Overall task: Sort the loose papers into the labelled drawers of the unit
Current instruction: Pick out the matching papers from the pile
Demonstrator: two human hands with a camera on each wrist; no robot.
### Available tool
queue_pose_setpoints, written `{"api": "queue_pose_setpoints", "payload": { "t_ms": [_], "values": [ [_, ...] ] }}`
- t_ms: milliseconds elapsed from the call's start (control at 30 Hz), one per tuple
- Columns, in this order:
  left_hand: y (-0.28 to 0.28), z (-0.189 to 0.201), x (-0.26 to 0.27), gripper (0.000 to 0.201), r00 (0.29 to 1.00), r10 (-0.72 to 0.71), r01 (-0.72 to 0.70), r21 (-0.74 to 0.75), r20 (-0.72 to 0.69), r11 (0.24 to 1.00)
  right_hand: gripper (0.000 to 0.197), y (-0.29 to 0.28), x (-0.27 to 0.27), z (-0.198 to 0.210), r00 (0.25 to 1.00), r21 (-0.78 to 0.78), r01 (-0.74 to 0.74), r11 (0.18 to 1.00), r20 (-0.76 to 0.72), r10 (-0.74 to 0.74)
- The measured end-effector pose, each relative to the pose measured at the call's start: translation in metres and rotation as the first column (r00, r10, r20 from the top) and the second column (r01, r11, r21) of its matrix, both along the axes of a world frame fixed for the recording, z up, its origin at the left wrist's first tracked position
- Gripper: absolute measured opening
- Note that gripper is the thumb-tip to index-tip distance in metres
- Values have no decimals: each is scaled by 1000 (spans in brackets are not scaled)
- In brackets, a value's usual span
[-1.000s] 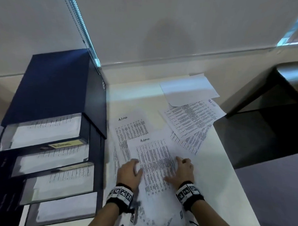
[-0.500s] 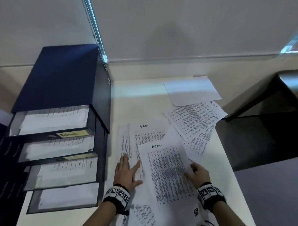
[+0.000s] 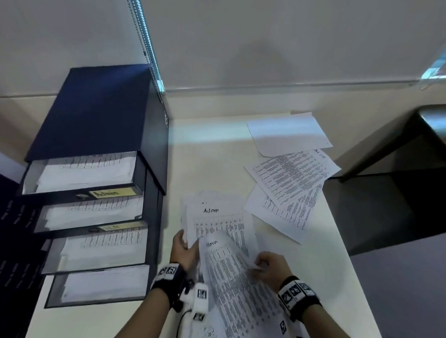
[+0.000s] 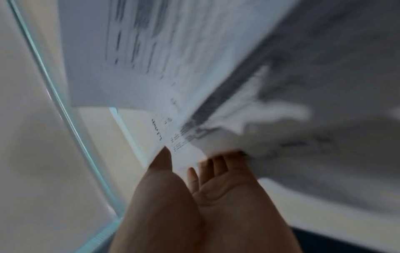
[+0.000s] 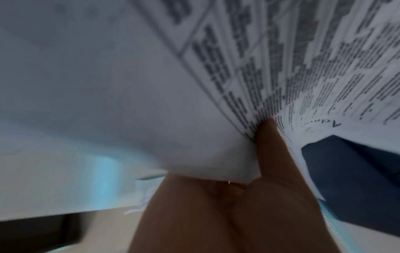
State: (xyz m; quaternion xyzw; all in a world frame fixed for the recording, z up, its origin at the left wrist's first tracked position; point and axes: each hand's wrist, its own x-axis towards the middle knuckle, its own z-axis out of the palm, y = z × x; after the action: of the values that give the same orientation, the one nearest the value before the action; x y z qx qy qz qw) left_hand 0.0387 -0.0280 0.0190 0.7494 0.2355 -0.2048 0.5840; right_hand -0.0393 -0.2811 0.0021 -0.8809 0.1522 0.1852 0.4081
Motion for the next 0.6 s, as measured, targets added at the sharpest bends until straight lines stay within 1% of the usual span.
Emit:
{"api": "queue_pose_setpoints", "payload": {
  "t_ms": [33,67,100,133,167,200,233,267,300,333,400,433,467,533,567,600],
  "values": [
    [-2,2,5,57,1000,10,-10,-26,5,1000,39,0,-1,1,1000,-1,-20,1000,1,20],
    [-1,0,7,45,1000,-14,14,-36,15,999,38,-3,-2,0,1000,2,-20,1000,17,20],
    [-3,6,7,27,997,-73,74,-22,13,997,36,-5,-3,0,999,6,-2,1000,39,1],
    [-1,2,4,18,988,-152,152,18,5,988,35,-8,-3,-1,998,6,24,1000,59,-25],
    [0,1,1,19,973,-230,229,80,2,970,33,-10,-3,-1,996,14,59,998,71,-60],
    [3,-4,-2,17,948,-319,316,209,-20,926,29,-11,-2,-2,992,23,94,995,83,-95],
    [7,-5,-4,16,930,-368,352,329,-16,876,26,-11,0,0,989,26,118,993,86,-120],
    [13,-10,-2,27,929,-369,337,438,-12,833,21,-9,2,2,986,25,133,991,94,-135],
    [18,-10,-1,41,941,-339,289,487,16,824,15,-7,4,5,985,12,137,990,101,-138],
    [23,-11,3,51,952,-304,251,507,24,825,19,-4,6,8,986,3,137,991,97,-137],
    [28,-10,12,60,957,-286,225,494,50,840,62,1,9,10,989,-16,146,989,23,-146],
    [26,-7,17,64,960,-269,204,453,83,868,77,4,11,10,989,-38,146,989,-30,-147],
    [22,-6,21,68,969,-214,158,361,120,919,80,7,13,10,990,-65,121,990,-66,-126],
    [14,-3,28,78,985,-105,69,243,136,968,61,11,16,9,993,-131,47,990,-102,-61],
    [10,0,31,78,989,-76,47,225,123,973,54,13,17,9,993,-150,38,988,-109,-55],
    [9,-1,34,69,990,-54,25,215,130,976,48,14,18,7,992,-158,43,986,-109,-60]
  ]
}}
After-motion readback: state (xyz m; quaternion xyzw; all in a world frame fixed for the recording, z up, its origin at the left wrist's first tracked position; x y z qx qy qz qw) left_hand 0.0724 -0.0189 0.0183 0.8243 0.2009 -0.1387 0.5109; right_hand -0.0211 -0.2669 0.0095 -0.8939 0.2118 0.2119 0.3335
